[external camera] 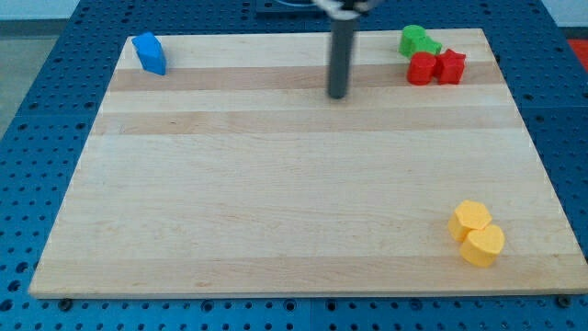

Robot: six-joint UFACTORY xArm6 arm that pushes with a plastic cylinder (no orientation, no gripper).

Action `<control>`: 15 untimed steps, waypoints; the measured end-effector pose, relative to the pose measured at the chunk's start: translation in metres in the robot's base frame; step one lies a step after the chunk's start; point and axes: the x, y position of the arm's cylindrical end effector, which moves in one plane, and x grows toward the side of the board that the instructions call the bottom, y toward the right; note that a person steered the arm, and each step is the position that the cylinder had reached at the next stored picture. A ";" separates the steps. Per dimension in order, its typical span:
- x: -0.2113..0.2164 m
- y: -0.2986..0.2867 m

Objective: Drag the blue cube and blue triangle towards the center

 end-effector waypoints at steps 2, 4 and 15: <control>0.011 -0.234; 0.005 -0.308; -0.084 -0.235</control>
